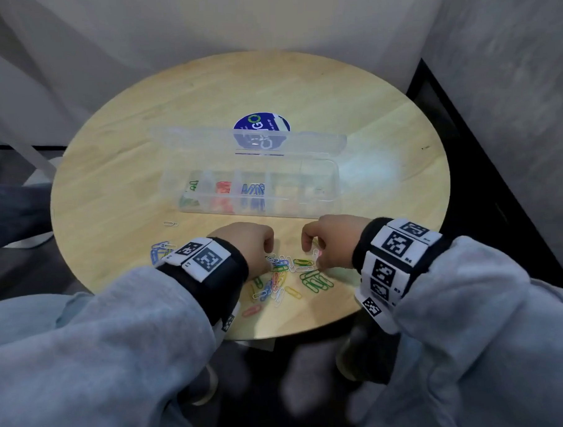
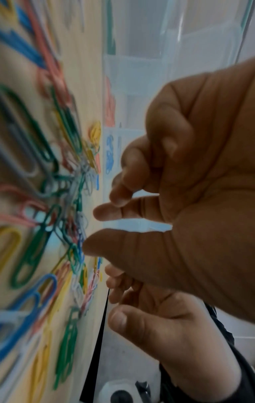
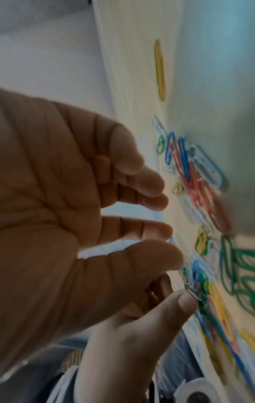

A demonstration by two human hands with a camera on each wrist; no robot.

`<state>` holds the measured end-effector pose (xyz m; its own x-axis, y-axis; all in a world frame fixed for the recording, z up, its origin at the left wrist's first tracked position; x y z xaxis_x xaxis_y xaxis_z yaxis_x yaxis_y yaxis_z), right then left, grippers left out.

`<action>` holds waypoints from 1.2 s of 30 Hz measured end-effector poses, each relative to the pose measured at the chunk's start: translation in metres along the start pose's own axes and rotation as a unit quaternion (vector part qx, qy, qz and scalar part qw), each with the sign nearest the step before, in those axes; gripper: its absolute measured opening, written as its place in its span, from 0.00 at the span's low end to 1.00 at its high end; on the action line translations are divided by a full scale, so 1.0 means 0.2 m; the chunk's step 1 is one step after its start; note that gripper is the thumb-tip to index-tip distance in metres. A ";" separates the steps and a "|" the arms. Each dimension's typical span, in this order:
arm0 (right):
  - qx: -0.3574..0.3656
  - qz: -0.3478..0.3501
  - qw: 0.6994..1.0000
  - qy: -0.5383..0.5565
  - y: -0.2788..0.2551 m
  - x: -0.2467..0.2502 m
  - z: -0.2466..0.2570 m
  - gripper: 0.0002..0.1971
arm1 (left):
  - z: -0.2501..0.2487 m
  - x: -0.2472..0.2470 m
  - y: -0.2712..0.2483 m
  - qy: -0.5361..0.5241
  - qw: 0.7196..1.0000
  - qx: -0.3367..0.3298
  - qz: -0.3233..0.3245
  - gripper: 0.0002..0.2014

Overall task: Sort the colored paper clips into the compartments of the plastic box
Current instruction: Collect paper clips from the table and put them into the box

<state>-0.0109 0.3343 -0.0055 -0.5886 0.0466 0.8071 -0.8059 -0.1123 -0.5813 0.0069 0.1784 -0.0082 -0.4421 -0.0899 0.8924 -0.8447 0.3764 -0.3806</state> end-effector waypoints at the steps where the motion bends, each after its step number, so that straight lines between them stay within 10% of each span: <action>1: -0.001 -0.005 1.000 -0.015 0.01 0.00 0.01 0.16 | 0.00 -0.01 0.01 -0.004 1.000 -0.002 0.003 0.11; 13: -0.016 -0.005 0.994 -0.111 0.07 0.00 0.05 0.06 | 0.04 -0.04 0.04 -0.060 0.998 0.004 0.006 0.04; 19: -0.041 0.009 0.999 0.016 0.09 0.02 -0.01 0.12 | 0.12 0.00 0.00 -0.219 0.975 0.015 -0.035 0.10; 30: -0.049 0.150 0.916 0.369 0.07 0.06 -0.02 0.16 | 0.15 0.05 -0.03 -0.627 0.773 0.059 -0.079 0.12; 36: -0.057 0.161 0.904 0.392 0.08 0.05 0.04 0.12 | 0.16 0.07 -0.05 -0.668 0.733 0.085 -0.102 0.13</action>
<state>-0.0299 0.3250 -0.0065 -0.6210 0.7247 0.2985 -0.5599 -0.1437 -0.8160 0.0000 0.1446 0.0011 -0.1062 -0.9929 -0.0542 -0.9093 0.1190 -0.3988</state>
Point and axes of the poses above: each hand's wrist, its own y-axis towards the middle knuckle, its own x-axis out of the back of the hand, z = x × y, the point moved 1 cm from there along y, towards the middle knuckle, and after that the axes turned 15 degrees about -x, right-handed, at the moved point
